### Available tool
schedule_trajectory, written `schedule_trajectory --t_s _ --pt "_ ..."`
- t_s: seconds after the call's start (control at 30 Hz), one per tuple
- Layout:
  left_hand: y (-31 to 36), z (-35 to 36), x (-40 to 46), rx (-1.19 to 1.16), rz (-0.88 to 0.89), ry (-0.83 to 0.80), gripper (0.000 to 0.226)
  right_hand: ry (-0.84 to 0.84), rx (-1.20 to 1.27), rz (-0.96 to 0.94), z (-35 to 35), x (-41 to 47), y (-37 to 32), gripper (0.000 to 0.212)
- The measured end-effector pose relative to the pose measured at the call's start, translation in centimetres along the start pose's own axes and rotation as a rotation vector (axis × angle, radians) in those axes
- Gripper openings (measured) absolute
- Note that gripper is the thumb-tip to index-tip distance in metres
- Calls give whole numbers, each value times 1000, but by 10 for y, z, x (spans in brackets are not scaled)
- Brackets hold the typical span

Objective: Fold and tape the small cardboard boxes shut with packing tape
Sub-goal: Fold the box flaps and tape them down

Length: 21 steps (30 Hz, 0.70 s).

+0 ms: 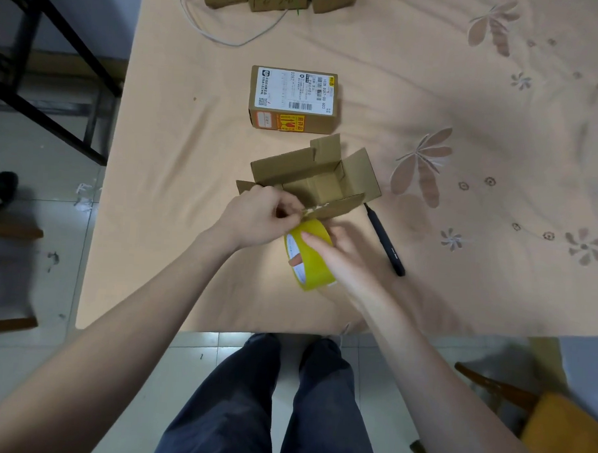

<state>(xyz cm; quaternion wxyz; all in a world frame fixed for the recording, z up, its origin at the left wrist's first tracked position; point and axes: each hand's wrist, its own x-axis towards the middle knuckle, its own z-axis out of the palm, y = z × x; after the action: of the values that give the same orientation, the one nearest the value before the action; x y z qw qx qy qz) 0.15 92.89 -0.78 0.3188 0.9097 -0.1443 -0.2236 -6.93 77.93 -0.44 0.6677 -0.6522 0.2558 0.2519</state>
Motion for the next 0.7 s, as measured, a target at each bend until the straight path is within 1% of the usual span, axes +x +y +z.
schedule_trajectory --t_s 0.07,0.13,0.2,0.3,0.37,0.43,0.57,0.7 --pt "3 7 0 -1 -37 51 10 -50 -75 -31 -1 0 0 14" --pt "4 11 0 7 -23 72 18 -51 -88 -62 -1 1 0 12" --pt "6 13 2 23 -11 94 21 -65 -62 -66 -2 -1 -1 16" --pt "7 19 6 105 -32 175 25 -108 6 -29 -3 -5 -6 23" --pt "8 23 8 115 -52 208 25 -135 -9 -43 -4 -9 -11 25" --pt "8 24 10 102 -64 208 25 -141 -78 -91 -5 -15 -14 23" --pt "11 25 15 82 -73 202 23 -49 -236 -161 -7 -19 -17 25" --pt "15 23 19 50 -52 248 22 46 -255 -113 -3 -11 -18 33"
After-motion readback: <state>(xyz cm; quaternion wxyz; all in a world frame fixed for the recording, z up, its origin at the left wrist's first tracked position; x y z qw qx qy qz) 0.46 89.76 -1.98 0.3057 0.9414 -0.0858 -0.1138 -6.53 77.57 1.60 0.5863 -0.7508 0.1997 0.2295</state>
